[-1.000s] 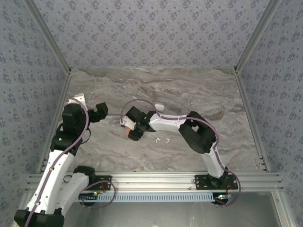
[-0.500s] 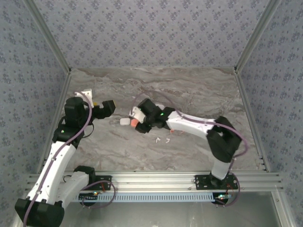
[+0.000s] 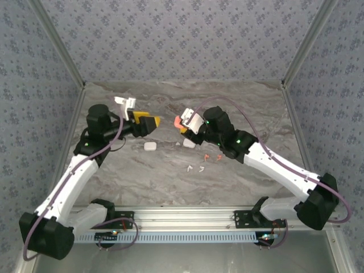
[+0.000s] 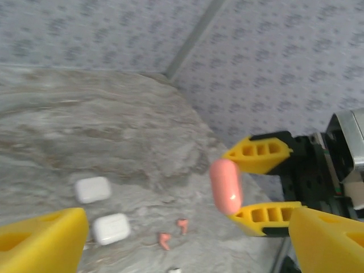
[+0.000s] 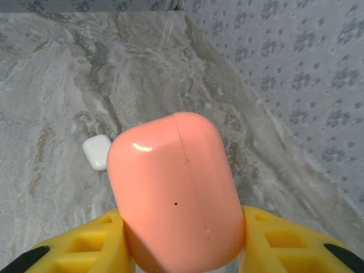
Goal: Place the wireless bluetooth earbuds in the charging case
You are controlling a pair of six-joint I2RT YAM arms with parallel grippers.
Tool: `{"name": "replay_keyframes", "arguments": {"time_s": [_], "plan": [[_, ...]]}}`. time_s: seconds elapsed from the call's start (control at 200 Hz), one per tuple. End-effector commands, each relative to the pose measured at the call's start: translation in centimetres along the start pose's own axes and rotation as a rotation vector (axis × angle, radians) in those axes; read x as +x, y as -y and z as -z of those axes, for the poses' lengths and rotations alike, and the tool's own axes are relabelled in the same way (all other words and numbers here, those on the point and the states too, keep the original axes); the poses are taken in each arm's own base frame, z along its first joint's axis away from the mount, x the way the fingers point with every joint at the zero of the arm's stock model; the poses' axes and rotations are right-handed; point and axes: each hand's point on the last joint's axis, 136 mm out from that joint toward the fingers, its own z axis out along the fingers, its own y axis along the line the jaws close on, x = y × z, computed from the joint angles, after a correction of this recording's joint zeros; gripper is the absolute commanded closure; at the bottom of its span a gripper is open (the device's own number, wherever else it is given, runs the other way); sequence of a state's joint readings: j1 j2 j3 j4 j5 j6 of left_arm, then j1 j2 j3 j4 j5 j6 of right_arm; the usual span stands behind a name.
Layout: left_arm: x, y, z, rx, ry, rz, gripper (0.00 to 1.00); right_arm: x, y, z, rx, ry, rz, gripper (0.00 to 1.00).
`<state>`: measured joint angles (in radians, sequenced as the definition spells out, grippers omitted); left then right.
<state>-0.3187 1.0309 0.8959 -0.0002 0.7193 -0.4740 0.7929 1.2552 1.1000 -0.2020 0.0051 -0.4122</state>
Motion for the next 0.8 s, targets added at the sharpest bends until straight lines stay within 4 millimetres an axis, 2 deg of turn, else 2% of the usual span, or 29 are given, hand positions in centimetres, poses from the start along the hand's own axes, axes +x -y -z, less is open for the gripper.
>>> {"name": "replay_keyframes", "arguments": {"time_s": [0.0, 0.16, 0.36, 0.59, 0.8], "plan": [[-0.9, 3.7, -1.7, 0.173, -0.015, -0.025, 0.11, -1.0, 1.1, 1.1, 0.054, 0.051, 0.087, 0.57], [0.3, 5.2, -4.5, 0.253, -0.079, -0.009, 0.13, -1.1, 1.9, 1.6, 0.093, 0.05, 0.14, 0.57], [1.2, 6.1, -6.7, 0.306, -0.108, -0.002, 0.18, -0.9, 2.2, 1.6, 0.102, 0.048, 0.15, 0.57], [1.8, 5.9, -8.2, 0.328, -0.117, 0.032, 0.45, -0.8, 2.2, 1.5, 0.099, 0.05, 0.144, 0.57], [2.1, 5.8, -8.9, 0.333, -0.121, 0.036, 0.65, -0.6, 2.1, 1.6, 0.088, 0.048, 0.139, 0.57]]}}
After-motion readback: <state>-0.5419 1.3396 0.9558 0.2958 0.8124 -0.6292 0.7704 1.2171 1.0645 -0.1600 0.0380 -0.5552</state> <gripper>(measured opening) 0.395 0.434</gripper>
